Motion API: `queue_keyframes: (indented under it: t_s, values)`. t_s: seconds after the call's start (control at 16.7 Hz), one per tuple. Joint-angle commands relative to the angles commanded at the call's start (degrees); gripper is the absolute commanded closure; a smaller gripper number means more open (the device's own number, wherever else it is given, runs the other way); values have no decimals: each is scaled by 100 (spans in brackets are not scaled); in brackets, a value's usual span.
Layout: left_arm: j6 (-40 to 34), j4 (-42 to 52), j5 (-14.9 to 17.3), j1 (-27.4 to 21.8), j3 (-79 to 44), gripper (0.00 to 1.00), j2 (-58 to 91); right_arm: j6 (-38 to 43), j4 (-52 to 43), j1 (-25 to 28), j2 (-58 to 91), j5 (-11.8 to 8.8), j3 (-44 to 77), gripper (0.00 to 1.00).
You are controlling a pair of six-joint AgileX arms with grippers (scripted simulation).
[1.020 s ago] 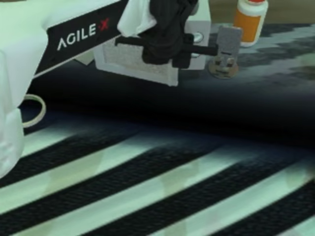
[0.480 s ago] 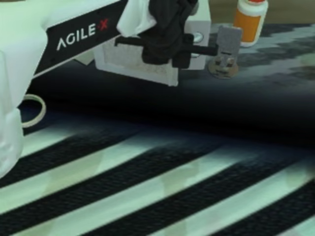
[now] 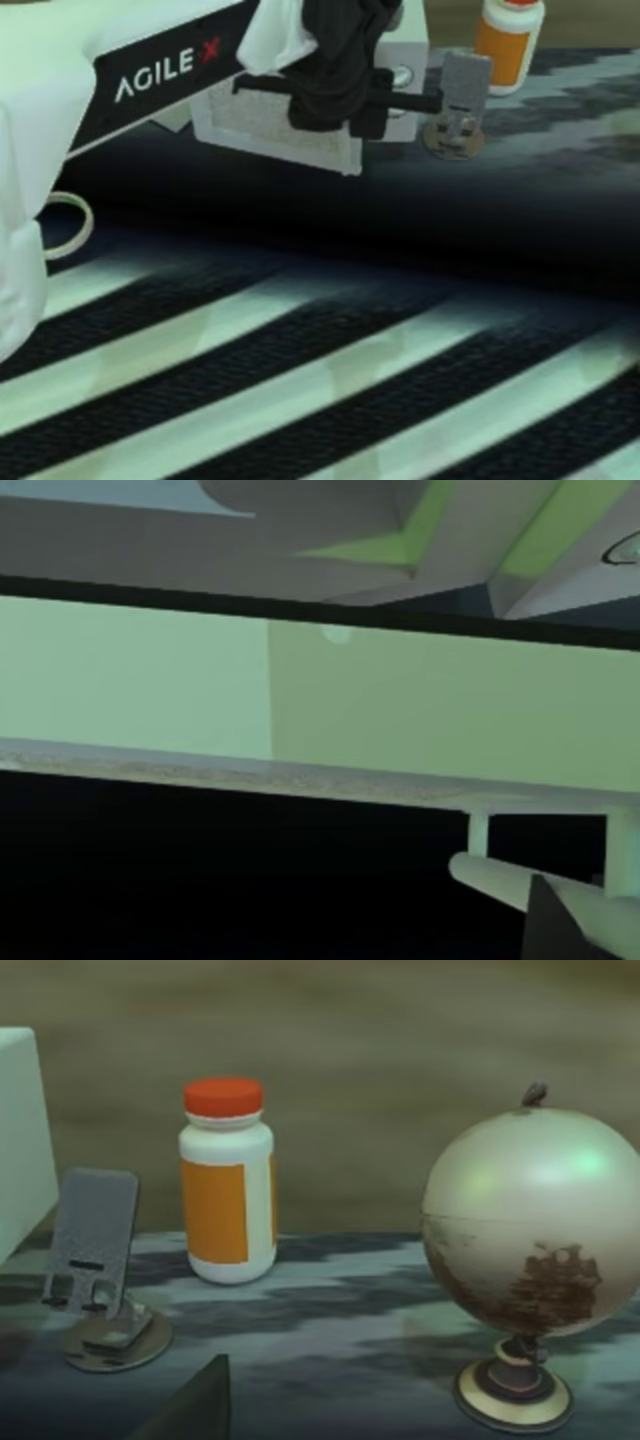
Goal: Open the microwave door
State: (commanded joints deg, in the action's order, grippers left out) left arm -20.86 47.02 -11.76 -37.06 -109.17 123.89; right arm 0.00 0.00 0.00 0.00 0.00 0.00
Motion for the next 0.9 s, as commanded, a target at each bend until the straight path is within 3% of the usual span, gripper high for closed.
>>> queue_keyframes:
  t_s: [0.9]
  values:
    - [304, -223, 159, 44, 446, 100, -281, 0, 0, 0, 0, 0, 0, 0]
